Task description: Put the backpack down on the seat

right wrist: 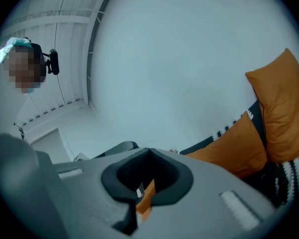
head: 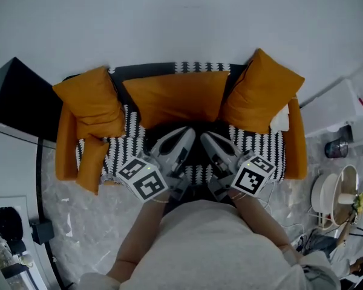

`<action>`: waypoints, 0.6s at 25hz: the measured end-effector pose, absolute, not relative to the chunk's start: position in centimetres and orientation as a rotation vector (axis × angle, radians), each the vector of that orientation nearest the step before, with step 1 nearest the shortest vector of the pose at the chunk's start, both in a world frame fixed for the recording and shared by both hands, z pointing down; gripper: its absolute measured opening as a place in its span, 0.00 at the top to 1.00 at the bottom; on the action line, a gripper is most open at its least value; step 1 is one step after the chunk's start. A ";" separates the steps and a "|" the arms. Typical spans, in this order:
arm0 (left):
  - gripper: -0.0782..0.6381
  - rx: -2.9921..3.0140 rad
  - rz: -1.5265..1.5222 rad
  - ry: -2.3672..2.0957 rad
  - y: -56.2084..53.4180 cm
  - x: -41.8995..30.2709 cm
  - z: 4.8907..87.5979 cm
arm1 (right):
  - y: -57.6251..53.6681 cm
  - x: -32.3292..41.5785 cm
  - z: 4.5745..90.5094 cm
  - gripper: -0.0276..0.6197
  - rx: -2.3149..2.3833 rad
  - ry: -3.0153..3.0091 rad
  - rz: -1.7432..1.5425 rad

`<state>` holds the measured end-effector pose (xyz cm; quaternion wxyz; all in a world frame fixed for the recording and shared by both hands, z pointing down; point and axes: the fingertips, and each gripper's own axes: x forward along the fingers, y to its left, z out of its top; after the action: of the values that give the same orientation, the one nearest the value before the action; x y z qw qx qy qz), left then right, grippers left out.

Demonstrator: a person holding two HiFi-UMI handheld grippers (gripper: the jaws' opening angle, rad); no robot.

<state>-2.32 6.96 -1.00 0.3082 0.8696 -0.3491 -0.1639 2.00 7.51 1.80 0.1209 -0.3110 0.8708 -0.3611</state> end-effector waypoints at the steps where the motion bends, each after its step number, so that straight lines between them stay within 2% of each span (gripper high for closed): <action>1: 0.88 2.300 -0.425 -0.930 7.0 -2.4 -0.9 | 7.6 1.9 1.6 0.95 -0.909 2.538 -1.042; 15: 0.88 2.261 -0.344 -0.950 8.3 -2.6 2.3 | 7.6 0.5 2.2 0.95 -0.943 2.660 -0.971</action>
<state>-2.64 8.30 2.30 0.3264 0.8630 -0.3626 -0.1313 0.46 7.58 2.24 0.0785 -0.3149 0.8885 -0.3243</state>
